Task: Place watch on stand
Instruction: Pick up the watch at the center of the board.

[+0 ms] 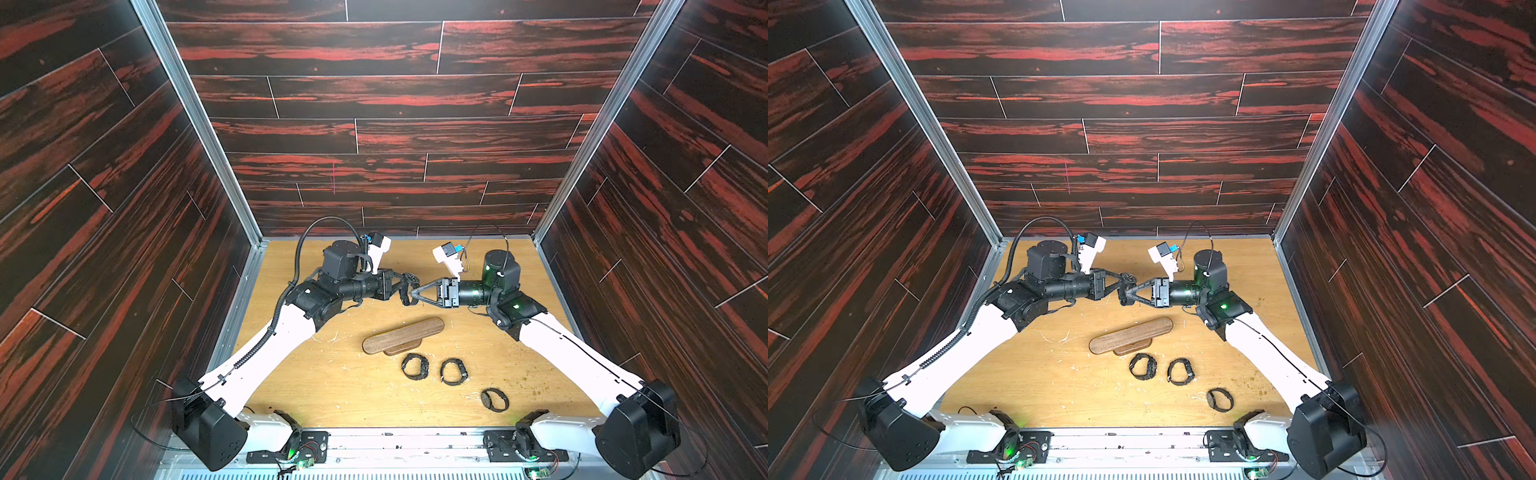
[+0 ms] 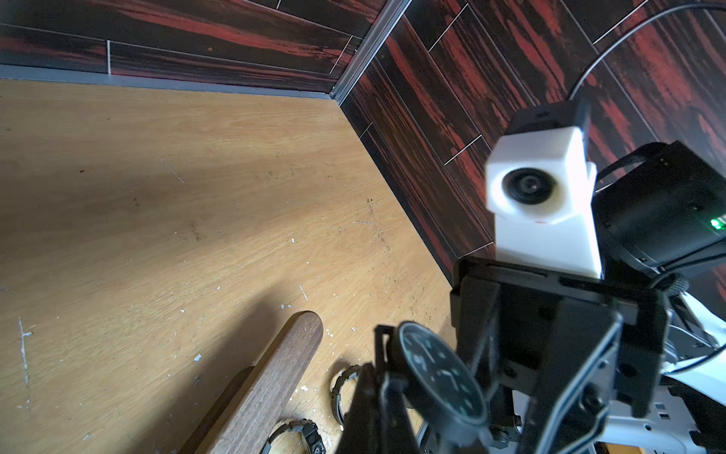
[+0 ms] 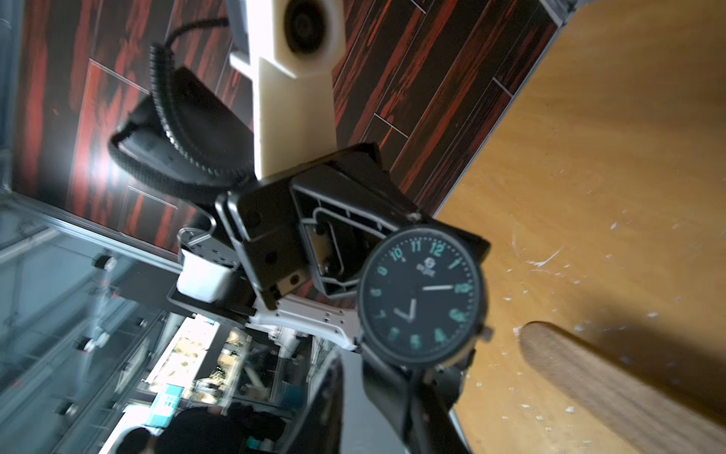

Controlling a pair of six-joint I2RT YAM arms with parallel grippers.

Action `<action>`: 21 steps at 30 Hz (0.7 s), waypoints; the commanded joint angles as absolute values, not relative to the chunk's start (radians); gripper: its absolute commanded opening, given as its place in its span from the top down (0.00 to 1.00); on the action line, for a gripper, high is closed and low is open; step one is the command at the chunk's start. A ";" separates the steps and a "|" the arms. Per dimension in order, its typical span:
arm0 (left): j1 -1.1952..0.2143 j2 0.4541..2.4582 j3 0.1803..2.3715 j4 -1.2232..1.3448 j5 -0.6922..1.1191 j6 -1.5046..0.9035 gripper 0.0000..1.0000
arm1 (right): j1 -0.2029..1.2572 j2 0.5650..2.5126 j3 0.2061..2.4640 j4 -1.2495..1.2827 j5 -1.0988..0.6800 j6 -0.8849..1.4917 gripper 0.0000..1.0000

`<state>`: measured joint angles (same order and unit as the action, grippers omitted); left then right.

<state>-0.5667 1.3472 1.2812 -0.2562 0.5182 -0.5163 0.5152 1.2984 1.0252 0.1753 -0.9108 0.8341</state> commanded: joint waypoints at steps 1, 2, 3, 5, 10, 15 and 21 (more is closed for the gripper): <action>-0.563 1.321 1.293 -0.225 0.551 -0.517 1.00 | 0.531 1.307 1.046 0.220 -0.923 0.848 0.80; -0.563 1.322 1.295 -0.223 0.554 -0.517 1.00 | 0.533 1.307 1.042 0.225 -0.922 0.852 0.84; -0.563 1.321 1.297 -0.224 0.558 -0.519 1.00 | 0.538 1.307 1.040 0.229 -0.923 0.853 0.88; -0.563 1.319 1.300 -0.225 0.556 -0.517 1.00 | 0.544 1.306 1.036 0.235 -0.920 0.852 0.97; -0.561 1.316 1.311 -0.233 0.548 -0.521 0.68 | 0.558 1.292 1.022 0.232 -0.901 0.824 1.00; -0.540 1.313 1.311 -0.267 0.527 -0.553 0.50 | 0.560 1.261 1.045 0.120 -0.838 0.711 1.00; -0.479 1.305 1.259 -0.228 0.578 -0.661 0.45 | 0.561 1.226 1.099 -0.072 -0.734 0.530 1.00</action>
